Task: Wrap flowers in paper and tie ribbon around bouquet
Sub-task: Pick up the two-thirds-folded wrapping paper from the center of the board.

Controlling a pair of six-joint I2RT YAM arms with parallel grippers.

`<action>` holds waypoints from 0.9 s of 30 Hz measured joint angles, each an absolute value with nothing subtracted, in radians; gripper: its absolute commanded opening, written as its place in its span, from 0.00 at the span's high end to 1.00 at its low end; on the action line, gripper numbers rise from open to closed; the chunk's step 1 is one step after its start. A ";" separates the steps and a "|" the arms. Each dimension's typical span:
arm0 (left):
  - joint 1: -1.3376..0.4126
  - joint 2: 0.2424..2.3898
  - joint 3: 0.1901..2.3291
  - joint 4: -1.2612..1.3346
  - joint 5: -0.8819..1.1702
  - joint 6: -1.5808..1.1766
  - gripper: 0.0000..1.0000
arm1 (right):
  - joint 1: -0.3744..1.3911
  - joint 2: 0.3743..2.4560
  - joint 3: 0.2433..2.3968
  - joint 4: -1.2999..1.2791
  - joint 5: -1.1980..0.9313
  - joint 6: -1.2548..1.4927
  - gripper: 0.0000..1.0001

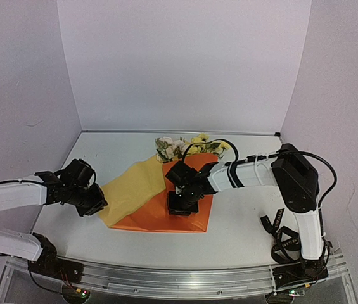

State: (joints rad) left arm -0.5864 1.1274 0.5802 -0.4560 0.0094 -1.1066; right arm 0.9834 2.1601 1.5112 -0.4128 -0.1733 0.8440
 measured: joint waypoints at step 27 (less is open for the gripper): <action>-0.883 1.138 0.428 -0.447 -0.160 -1.975 0.65 | 0.985 2.161 1.486 -0.325 -0.185 0.892 0.81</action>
State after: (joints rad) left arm -0.8829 1.1385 0.4282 -0.4469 -0.1604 -1.9745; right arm 0.9852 2.1609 1.4860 -0.3248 -0.1852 0.8925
